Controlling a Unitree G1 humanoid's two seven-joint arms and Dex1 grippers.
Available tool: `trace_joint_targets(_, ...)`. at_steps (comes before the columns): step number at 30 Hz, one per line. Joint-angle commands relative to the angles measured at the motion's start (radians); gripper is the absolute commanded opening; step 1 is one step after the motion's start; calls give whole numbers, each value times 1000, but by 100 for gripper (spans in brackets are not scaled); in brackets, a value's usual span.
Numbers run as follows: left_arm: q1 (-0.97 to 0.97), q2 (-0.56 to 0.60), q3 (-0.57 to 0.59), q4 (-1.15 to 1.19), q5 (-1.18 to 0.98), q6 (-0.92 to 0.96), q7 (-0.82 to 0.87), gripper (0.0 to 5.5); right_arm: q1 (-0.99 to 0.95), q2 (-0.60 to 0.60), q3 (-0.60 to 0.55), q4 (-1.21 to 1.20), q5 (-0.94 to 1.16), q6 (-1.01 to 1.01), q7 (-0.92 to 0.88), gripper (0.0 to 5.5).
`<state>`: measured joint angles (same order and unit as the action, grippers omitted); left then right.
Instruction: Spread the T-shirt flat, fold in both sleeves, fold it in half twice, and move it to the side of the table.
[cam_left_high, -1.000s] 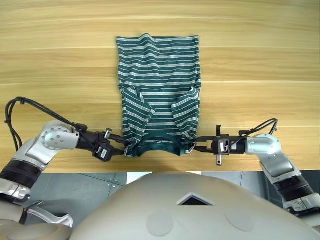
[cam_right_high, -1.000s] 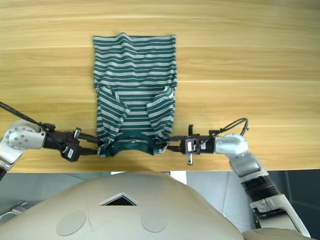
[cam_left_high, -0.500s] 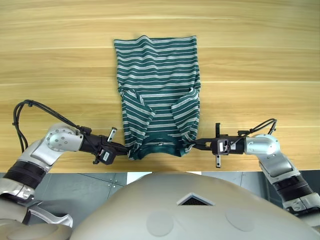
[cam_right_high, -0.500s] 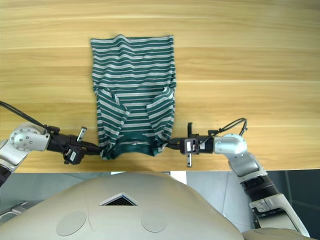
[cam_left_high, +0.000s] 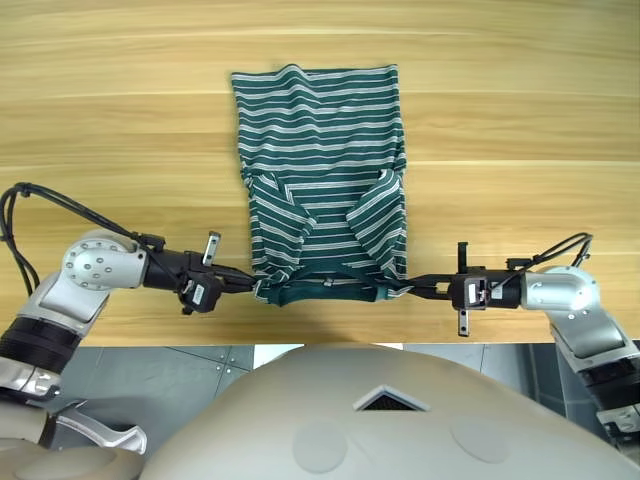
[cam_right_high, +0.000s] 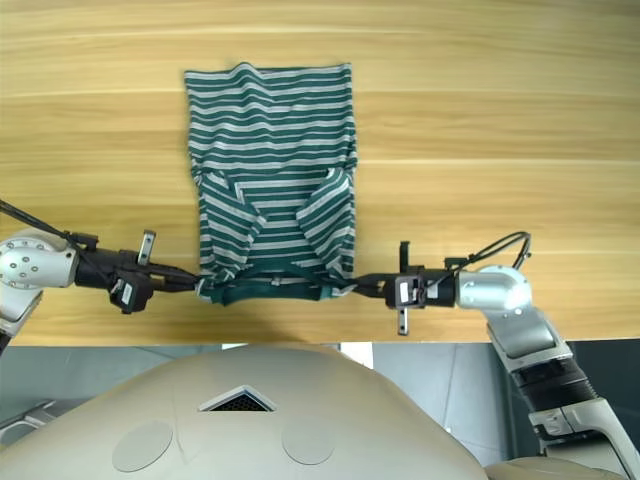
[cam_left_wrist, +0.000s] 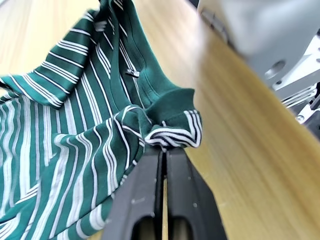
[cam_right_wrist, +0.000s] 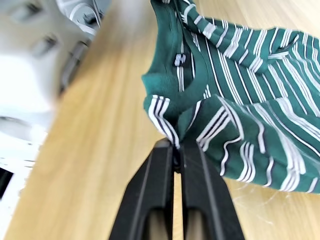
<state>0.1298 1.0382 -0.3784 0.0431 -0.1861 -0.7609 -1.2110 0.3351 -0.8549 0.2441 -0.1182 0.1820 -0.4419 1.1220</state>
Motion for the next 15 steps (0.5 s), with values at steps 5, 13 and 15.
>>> trace_joint_targets(5, 81, 84, 87, -155, -102, -11, -17, 2, 149, -116, -127, -161, 177, -37, 80, 0)
trace_joint_targets(13, 151, 117, 130, -267, -221, -5, -52, 2, 218, -130, -192, -252, 272, -42, 134, 0)
trace_joint_targets(15, 144, 105, 131, -265, -237, 6, -62, 2, 209, -124, -199, -251, 266, -36, 136, 0)
